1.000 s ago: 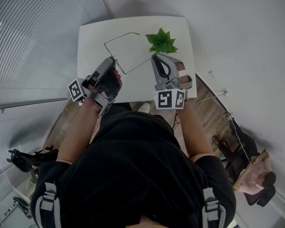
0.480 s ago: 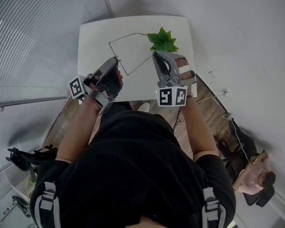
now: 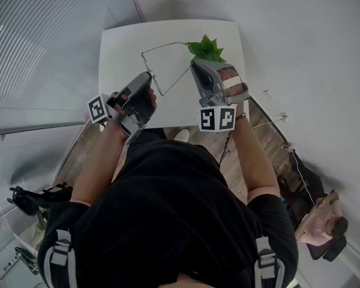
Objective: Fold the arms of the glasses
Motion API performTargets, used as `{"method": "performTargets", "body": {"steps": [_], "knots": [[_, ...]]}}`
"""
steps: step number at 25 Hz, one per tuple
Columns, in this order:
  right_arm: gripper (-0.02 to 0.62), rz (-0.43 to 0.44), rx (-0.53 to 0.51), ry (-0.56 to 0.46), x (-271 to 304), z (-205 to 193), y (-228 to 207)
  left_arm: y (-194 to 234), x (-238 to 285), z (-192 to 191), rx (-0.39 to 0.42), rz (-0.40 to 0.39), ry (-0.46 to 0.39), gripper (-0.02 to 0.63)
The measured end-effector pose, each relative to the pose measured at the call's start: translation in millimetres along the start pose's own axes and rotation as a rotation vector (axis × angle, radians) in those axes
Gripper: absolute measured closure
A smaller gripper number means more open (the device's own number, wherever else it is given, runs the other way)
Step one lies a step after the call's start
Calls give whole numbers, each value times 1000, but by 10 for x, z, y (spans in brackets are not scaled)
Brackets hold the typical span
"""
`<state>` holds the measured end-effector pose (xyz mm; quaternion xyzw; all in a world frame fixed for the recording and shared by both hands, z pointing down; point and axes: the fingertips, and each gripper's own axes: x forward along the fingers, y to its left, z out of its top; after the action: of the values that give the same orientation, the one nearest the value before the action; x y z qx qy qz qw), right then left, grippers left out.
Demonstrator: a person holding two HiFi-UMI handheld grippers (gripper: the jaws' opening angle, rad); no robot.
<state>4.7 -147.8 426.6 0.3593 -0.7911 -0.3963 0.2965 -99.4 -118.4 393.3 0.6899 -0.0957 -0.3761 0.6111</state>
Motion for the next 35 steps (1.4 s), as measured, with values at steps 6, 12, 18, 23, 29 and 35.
{"method": "performTargets", "body": {"steps": [6, 12, 18, 23, 29, 35], "knots": [[554, 12, -53, -11, 31, 81, -11, -28, 14, -63, -7, 2, 20, 595], [554, 26, -83, -22, 85, 89, -4, 10, 47, -107, -15, 7, 41, 595], [552, 37, -111, -34, 135, 143, -6, 29, 80, -156, -23, 6, 58, 595], [552, 45, -127, -45, 178, 192, 3, 28, 104, -189, -29, 4, 68, 595], [552, 52, -138, -53, 206, 226, 23, 53, 95, -201, -32, 8, 68, 595], [551, 53, -160, -57, 260, 289, 26, 54, 109, -212, -34, 12, 77, 595]]}}
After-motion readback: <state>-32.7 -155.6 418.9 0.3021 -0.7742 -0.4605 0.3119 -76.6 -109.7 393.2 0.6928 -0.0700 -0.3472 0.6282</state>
